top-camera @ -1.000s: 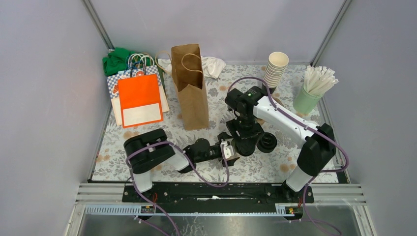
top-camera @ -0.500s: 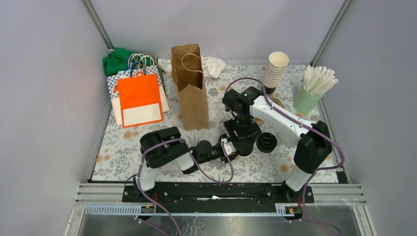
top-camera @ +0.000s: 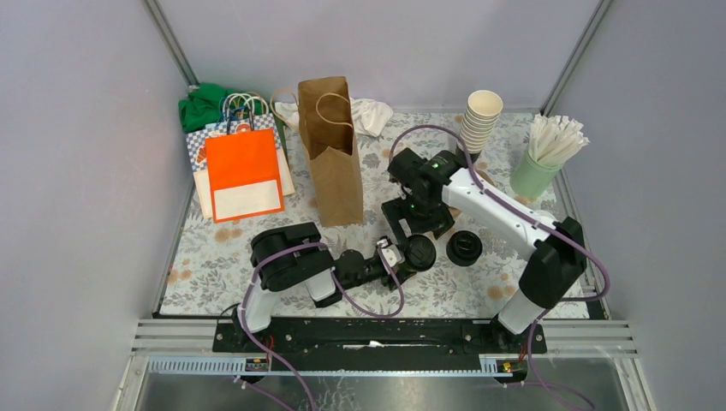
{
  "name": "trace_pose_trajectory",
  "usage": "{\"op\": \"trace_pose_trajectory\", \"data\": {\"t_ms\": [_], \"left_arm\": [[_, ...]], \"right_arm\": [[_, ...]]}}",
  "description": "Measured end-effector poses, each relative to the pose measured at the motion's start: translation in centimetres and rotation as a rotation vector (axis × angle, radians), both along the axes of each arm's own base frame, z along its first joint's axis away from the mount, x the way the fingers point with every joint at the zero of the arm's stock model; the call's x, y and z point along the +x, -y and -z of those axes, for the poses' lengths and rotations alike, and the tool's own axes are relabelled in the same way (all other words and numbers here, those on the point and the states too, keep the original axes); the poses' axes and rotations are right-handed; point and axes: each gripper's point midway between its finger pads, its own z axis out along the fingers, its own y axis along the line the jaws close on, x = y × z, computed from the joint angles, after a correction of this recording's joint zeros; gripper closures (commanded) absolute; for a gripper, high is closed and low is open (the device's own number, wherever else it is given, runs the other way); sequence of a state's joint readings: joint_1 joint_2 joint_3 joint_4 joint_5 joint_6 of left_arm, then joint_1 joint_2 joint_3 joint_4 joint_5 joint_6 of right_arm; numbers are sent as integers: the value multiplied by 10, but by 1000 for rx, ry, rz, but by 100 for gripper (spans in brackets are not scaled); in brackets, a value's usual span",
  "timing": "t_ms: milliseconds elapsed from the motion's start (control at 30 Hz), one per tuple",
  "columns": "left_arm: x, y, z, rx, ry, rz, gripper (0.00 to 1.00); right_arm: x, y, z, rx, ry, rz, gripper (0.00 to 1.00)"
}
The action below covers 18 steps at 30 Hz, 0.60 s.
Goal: Pack the takeout coffee
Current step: Close the cup lid on the coffee cup.
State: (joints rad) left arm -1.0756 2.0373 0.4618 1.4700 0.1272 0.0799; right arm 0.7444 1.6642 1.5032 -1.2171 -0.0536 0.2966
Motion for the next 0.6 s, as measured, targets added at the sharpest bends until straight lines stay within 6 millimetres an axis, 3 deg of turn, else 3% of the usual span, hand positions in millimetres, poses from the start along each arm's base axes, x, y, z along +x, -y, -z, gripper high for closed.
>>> {"op": "trace_pose_trajectory", "data": {"t_ms": [167, 333, 600], "left_arm": [[-5, 1, 6, -8, -54, 2, 38], [-7, 1, 14, -9, -98, -5, 36], [-6, 8, 15, -33, -128, -7, 32]], "right_arm": [[12, -6, -20, 84, 117, 9, 2], [17, -4, -26, 113, 202, 37, 20], [7, 9, -12, 124, 237, 88, 46]]}}
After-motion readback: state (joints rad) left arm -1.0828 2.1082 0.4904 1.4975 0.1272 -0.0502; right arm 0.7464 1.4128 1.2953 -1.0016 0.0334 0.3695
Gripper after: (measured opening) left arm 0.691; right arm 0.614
